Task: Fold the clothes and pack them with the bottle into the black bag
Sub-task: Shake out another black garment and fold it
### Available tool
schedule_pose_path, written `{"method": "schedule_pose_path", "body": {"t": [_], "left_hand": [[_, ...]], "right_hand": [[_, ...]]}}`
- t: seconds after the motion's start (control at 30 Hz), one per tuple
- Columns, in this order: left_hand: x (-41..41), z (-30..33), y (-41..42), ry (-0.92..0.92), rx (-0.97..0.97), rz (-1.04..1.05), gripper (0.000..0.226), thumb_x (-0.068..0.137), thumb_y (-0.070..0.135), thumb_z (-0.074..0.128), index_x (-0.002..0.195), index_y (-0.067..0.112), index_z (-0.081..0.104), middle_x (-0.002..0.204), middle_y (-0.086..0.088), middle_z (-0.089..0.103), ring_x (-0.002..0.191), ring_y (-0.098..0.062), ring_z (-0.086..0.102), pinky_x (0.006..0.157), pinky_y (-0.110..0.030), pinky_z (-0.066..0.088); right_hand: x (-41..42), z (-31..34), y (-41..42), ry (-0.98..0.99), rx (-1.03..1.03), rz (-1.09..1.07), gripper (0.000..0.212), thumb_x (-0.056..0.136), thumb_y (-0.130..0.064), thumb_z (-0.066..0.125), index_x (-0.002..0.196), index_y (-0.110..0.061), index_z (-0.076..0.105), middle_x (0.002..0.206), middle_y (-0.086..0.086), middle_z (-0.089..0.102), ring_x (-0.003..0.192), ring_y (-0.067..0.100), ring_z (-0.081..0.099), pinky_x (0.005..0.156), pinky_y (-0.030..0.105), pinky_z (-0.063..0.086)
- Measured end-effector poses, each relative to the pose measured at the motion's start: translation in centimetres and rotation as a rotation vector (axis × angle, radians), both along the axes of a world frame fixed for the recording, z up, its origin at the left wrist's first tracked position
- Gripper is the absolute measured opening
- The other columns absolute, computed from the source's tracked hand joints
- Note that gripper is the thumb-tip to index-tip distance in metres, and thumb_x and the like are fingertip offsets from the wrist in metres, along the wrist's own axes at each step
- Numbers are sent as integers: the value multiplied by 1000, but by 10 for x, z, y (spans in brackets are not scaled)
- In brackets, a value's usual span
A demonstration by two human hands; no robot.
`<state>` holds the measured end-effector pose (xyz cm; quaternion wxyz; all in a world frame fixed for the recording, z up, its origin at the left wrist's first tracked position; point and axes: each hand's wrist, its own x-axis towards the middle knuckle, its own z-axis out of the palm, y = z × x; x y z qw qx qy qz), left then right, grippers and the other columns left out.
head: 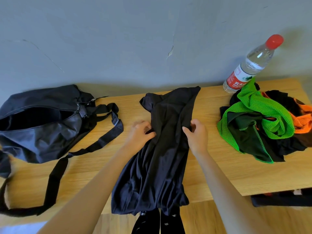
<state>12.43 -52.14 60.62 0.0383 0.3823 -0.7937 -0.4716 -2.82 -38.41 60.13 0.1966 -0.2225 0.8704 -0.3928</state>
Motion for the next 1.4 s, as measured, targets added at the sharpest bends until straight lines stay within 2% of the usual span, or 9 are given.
{"method": "schedule_pose_path", "body": {"t": [0.17, 0.33, 0.47, 0.63, 0.7, 0.87, 1.07, 1.2, 1.4], "left_hand": [[5, 12, -8, 48, 70, 123, 10, 88, 4, 58, 87, 13, 60, 83, -6, 66, 82, -19, 63, 76, -33, 51], [26, 24, -25, 130, 52, 227, 17, 92, 6, 54, 92, 21, 62, 87, 11, 64, 83, 4, 61, 75, -12, 49], [46, 24, -45, 98, -50, 332, 10, 93, 9, 53, 96, 11, 63, 86, 4, 63, 84, -6, 60, 76, -21, 49], [54, 25, -51, 103, -28, 367, 13, 93, 12, 55, 105, 13, 60, 86, 6, 61, 81, -5, 58, 67, -17, 46], [55, 24, -50, 89, 12, 312, 23, 86, 14, 64, 108, 18, 57, 86, 2, 62, 80, -10, 60, 68, -20, 49], [51, 19, -46, 46, 62, 267, 39, 80, 18, 72, 115, 19, 55, 83, 1, 62, 74, -10, 58, 70, -19, 46], [42, 13, -50, -41, -122, 300, 43, 85, 26, 67, 125, 18, 51, 89, 0, 56, 79, -16, 55, 68, -29, 48], [32, 12, -54, -169, -249, 226, 37, 82, 30, 70, 115, 20, 57, 101, -2, 50, 85, -15, 51, 67, -29, 41], [28, 11, -59, -31, -138, 342, 11, 89, 18, 62, 96, 10, 59, 91, -1, 60, 87, -16, 57, 70, -23, 47]], "right_hand": [[-13, 6, 5, -40, -63, -30, 19, 85, -8, 64, 71, -5, 52, 71, 15, 59, 63, 27, 52, 57, 35, 41], [-36, 10, 14, 3, -63, -23, 17, 87, -7, 61, 74, 4, 60, 70, 20, 63, 63, 29, 54, 59, 38, 45], [-57, 11, 19, -27, -66, -10, 18, 87, -2, 58, 74, 10, 55, 73, 31, 58, 63, 21, 44, 61, 33, 38], [-67, 16, 20, -118, -117, -50, 10, 88, 3, 53, 86, -3, 60, 83, 13, 62, 79, 22, 56, 72, 33, 45], [-65, 20, 19, -242, -171, -81, 9, 89, -1, 56, 96, -7, 59, 84, 4, 60, 80, 16, 55, 68, 21, 45], [-63, 27, 13, -422, -240, -109, 32, 88, -7, 63, 117, -15, 54, 94, 1, 64, 83, 10, 62, 64, 15, 51], [-71, 27, 14, -383, -185, 6, 8, 91, -5, 57, 95, 1, 61, 88, 10, 61, 79, 16, 56, 62, 19, 46], [-76, 27, 13, -321, -149, 12, 30, 87, -8, 63, 67, -5, 42, 65, 5, 39, 63, 13, 36, 51, 21, 28], [-83, 33, 19, -304, -227, 16, 27, 86, -13, 66, 71, -2, 46, 71, 8, 39, 70, 18, 37, 61, 29, 28]]}}
